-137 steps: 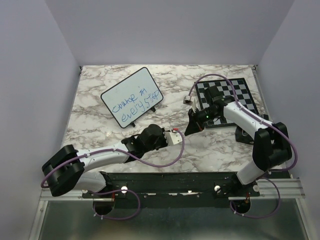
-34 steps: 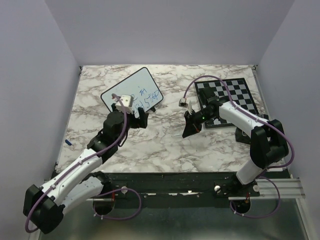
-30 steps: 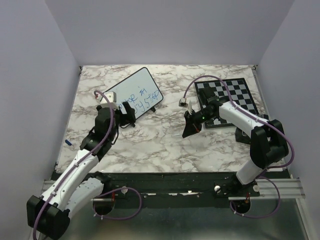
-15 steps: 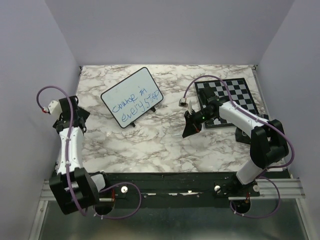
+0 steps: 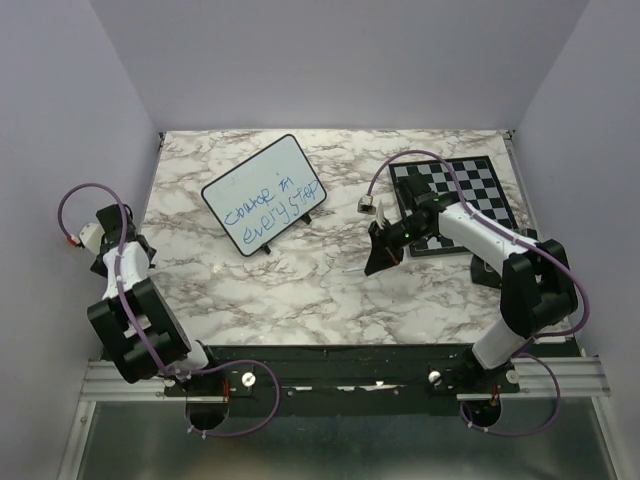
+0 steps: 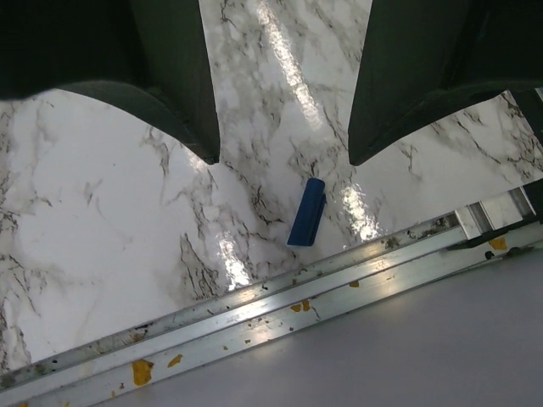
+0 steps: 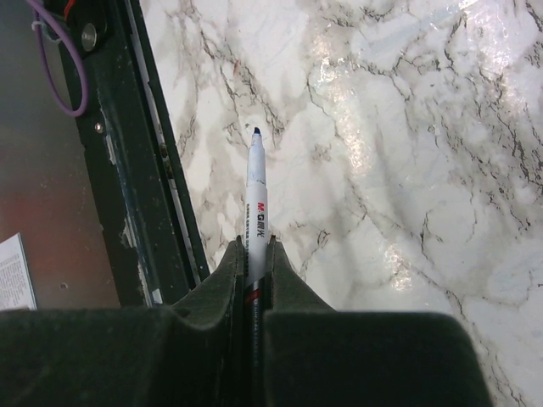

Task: Write a sentence on the whiteboard
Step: Adjust the pen cap at the center of the board.

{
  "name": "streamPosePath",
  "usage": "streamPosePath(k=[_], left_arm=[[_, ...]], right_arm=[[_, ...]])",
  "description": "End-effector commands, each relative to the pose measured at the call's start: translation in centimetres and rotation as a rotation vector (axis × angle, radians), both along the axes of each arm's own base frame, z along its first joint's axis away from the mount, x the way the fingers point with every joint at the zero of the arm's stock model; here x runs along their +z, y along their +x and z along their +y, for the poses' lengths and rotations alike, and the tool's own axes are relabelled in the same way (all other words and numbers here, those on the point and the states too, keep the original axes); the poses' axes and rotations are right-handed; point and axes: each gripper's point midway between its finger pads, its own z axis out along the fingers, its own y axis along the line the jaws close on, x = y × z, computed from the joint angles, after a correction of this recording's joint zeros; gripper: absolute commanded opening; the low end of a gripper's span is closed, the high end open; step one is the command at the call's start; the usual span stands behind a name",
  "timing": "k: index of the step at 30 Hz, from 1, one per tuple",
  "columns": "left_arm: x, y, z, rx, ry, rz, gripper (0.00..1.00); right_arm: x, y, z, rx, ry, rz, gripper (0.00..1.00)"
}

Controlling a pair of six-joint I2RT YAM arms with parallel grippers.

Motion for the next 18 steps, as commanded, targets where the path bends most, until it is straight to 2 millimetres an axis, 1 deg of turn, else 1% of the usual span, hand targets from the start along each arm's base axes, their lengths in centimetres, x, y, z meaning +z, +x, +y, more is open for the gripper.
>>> streamPosePath(k=[1, 7, 14, 18], left_arm=[[-2.2, 0.0, 1.1, -0.013, -0.044, 0.022, 0.67], [-3.6, 0.1, 1.9, -0.010, -0.063, 0.057, 0.66], [-4.6, 0.2, 2.4, -0.003, -0.083, 0.087, 0.66], [-5.2, 0.2, 2.7, -0.001, -0.116, 0.083, 0.61]], right_arm=[[1.9, -0.1, 0.4, 0.019, 0.039, -0.045, 0.00], [2.4, -0.2, 0.4, 0.023, 0.049, -0.054, 0.01], [2.3, -0.3, 0.4, 0.026, 0.051, -0.050, 0.01], [2.4, -0.3, 0.4, 0.027, 0.052, -0.049, 0.01]])
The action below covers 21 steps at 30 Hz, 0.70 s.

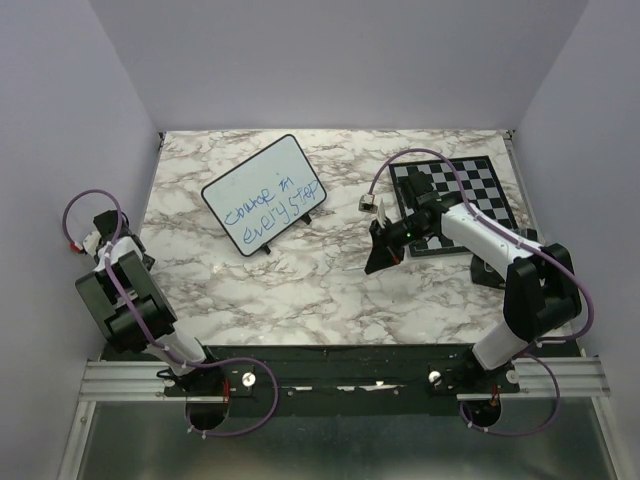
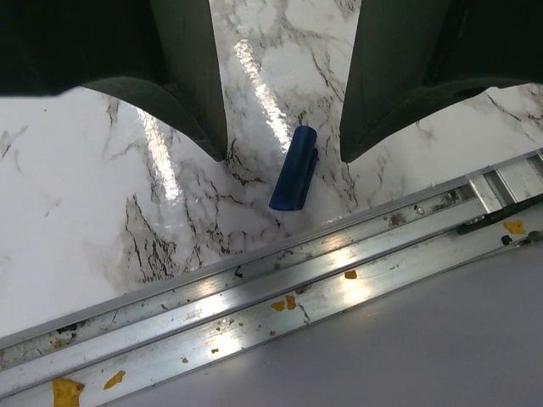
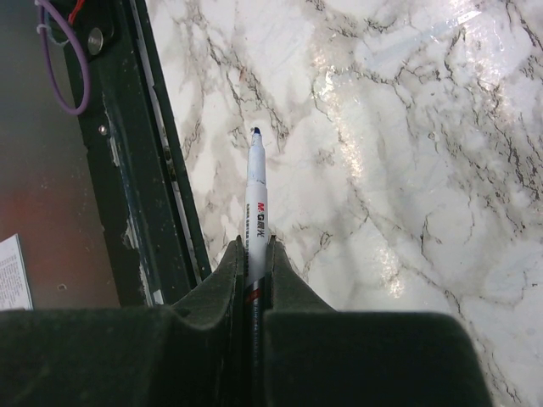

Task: Write a sentence on the whiteboard
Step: Adjust the pen cap at the center of the board.

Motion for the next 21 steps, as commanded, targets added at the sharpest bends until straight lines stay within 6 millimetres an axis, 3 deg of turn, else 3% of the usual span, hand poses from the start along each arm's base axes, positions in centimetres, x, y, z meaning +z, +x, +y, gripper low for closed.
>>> streamPosePath(k=[1, 12, 16, 21], left_arm=[[-0.4, 0.8, 0.9, -0.005, -0.040, -0.022, 0.60], [-1.6, 0.9, 0.2, -0.031, -0.092, -0.016, 0.53], [-1.9, 0.7, -0.2, -0.035, -0.108, -0.012, 0.38], [-2.3, 0.4, -0.5, -0.036, -0.121, -0.002, 0.31]], right_arm=[[1.5, -0.3, 0.4, 0.026, 0.036, -0.024, 0.01], [1.7, -0.4, 0.4, 0.030, 0.041, -0.025, 0.01], [2.1, -0.4, 0.4, 0.032, 0.046, -0.038, 0.01], [2.4, -0.5, 0.4, 0.035, 0.052, -0.049, 0.00]])
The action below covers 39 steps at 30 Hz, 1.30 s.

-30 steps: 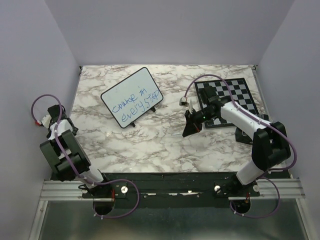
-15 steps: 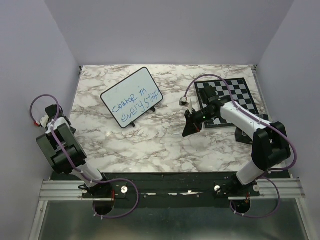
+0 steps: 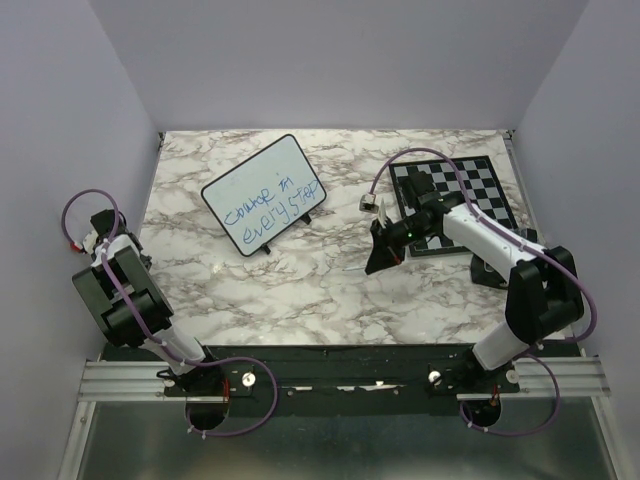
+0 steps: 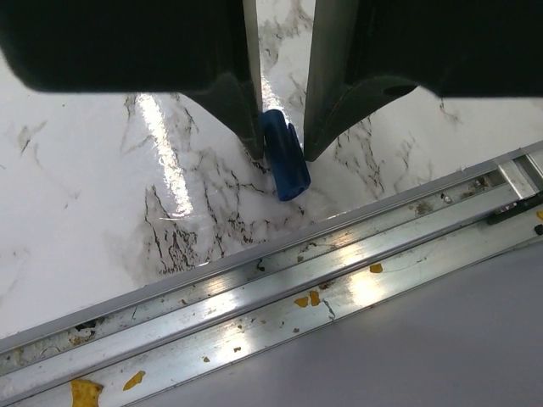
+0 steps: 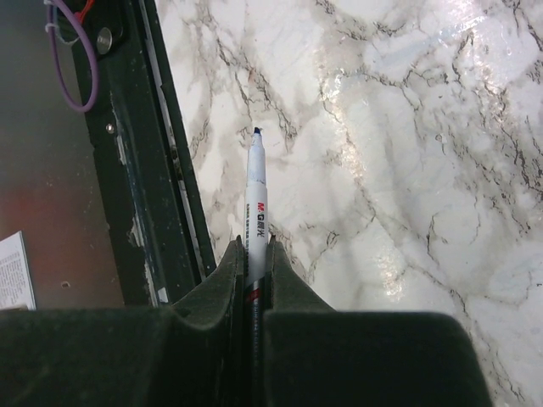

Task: Write a sentence on the whiteboard
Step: Adjust the pen cap at the center of the board.

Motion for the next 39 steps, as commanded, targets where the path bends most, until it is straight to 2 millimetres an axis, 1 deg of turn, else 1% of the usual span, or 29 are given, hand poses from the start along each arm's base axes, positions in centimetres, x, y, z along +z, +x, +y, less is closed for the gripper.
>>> streamPosePath(k=[1, 3, 6, 7, 9, 10, 11, 13, 16, 20, 22, 23, 25, 26, 27, 29, 30, 32, 35, 37, 39], left_arm=[[-1.6, -0.5, -0.9, -0.021, -0.076, 0.011, 0.29], [-1.9, -0.6, -1.4, -0.026, -0.098, 0.009, 0.27], [-2.6, -0.7, -2.8, -0.021, -0.155, -0.001, 0.24], [-3.1, -1.0, -3.4, -0.017, -0.179, 0.000, 0.24], [-3.7, -0.7, -4.9, -0.012, -0.240, -0.019, 0.23], [-4.5, -1.1, -6.0, -0.011, -0.277, -0.009, 0.21], [-4.4, -1.4, -6.1, 0.002, -0.275, 0.005, 0.19], [-3.9, -1.3, -6.9, 0.001, -0.272, -0.015, 0.18], [-3.6, -1.6, -8.1, 0.022, -0.314, -0.018, 0.18], [-4.0, -2.1, -10.9, 0.025, -0.401, 0.015, 0.18], [-4.1, -2.2, -11.9, 0.016, -0.394, 0.032, 0.19], [-4.1, -2.0, -12.8, -0.007, -0.395, 0.036, 0.19], [-4.0, -1.9, -13.3, -0.023, -0.361, 0.052, 0.19], [-3.9, -1.8, -13.9, -0.036, -0.353, 0.059, 0.19], [-3.8, -1.5, -15.1, -0.081, -0.341, 0.073, 0.19], [-3.6, -1.3, -16.3, -0.100, -0.331, 0.074, 0.19], [-3.5, -1.1, -17.4, -0.136, -0.331, 0.077, 0.19], [-3.2, -1.4, -18.5, -0.158, -0.328, 0.077, 0.19], [-2.5, -1.7, -20.6, -0.198, -0.328, 0.058, 0.20], [-1.6, -1.8, -21.3, -0.208, -0.305, 0.039, 0.20], [-1.1, -2.5, -21.7, -0.214, -0.281, 0.042, 0.20]], right_arm=[[2.1, -0.1, 0.4, 0.027, 0.045, -0.052, 0.01], [2.2, -0.2, 0.4, 0.028, 0.047, -0.054, 0.01], [2.3, -0.1, 0.4, 0.029, 0.047, -0.055, 0.00], [2.3, -0.1, 0.4, 0.031, 0.048, -0.059, 0.01], [2.5, -0.2, 0.4, 0.031, 0.049, -0.062, 0.01], [2.6, -0.1, 0.4, 0.032, 0.052, -0.065, 0.01], [2.6, -0.2, 0.4, 0.033, 0.053, -0.065, 0.00], [3.1, -0.3, 0.4, 0.036, 0.063, -0.075, 0.01], [3.6, -0.4, 0.4, 0.038, 0.074, -0.085, 0.00], [4.6, -0.6, 0.4, 0.042, 0.089, -0.114, 0.00], [5.0, -0.8, 0.4, 0.043, 0.098, -0.123, 0.01], [5.3, -0.9, 0.4, 0.044, 0.104, -0.132, 0.01], [5.7, -0.9, 0.3, 0.043, 0.110, -0.140, 0.01], [6.0, -1.1, 0.3, 0.044, 0.114, -0.148, 0.01], [6.1, -1.1, 0.3, 0.045, 0.116, -0.154, 0.01], [6.4, -1.1, 0.3, 0.044, 0.120, -0.161, 0.01], [6.6, -1.2, 0.3, 0.045, 0.124, -0.167, 0.01], [6.7, -1.2, 0.2, 0.043, 0.125, -0.170, 0.00], [7.0, -1.2, 0.3, 0.046, 0.134, -0.180, 0.01], [7.2, -1.3, 0.2, 0.048, 0.136, -0.182, 0.01], [7.3, -1.5, 0.3, 0.051, 0.140, -0.185, 0.00]])
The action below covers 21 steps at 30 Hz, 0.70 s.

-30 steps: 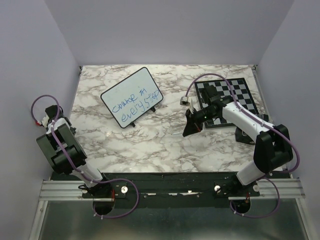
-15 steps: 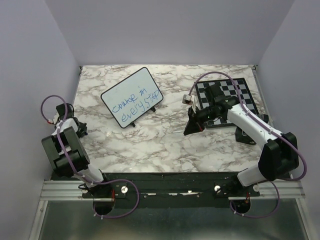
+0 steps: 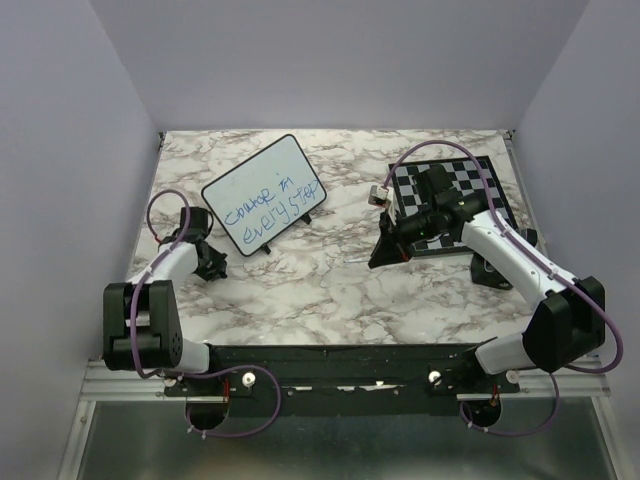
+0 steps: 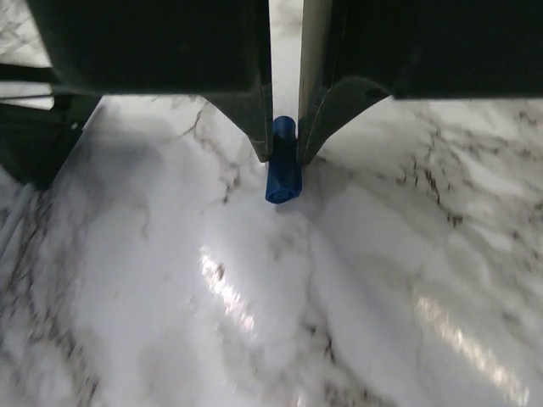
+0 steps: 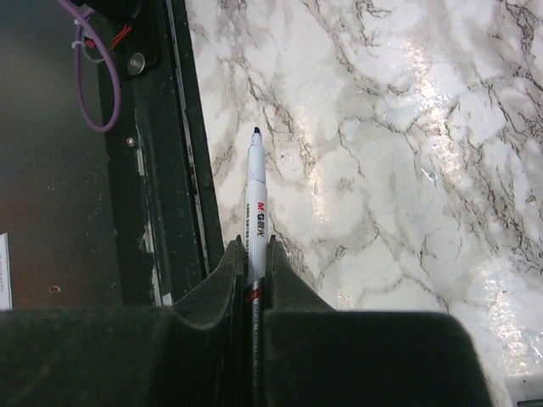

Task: Write a sentence on the whiteboard
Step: Adjust the pen cap at the center of the board.

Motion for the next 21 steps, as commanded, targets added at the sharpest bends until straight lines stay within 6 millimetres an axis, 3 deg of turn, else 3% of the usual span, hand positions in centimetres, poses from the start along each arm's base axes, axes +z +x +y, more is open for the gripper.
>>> streamPosePath(k=[1, 7, 12, 21], left_arm=[[-0.8, -5.8, -1.7, 0.034, 0.018, 0.157, 0.20], [-0.3, -7.0, -5.5, -0.019, 0.021, 0.132, 0.20], [-0.7, -7.5, -11.4, -0.100, -0.002, 0.120, 0.22], [-1.0, -5.1, -21.0, -0.126, -0.035, 0.081, 0.29]], right_arm=[[1.8, -0.4, 0.3, 0.030, 0.044, -0.033, 0.00], [2.4, -0.6, 0.3, 0.032, 0.055, -0.050, 0.00], [2.6, -0.7, 0.3, 0.030, 0.056, -0.058, 0.01], [2.7, -0.5, 0.1, 0.020, 0.052, -0.064, 0.01]])
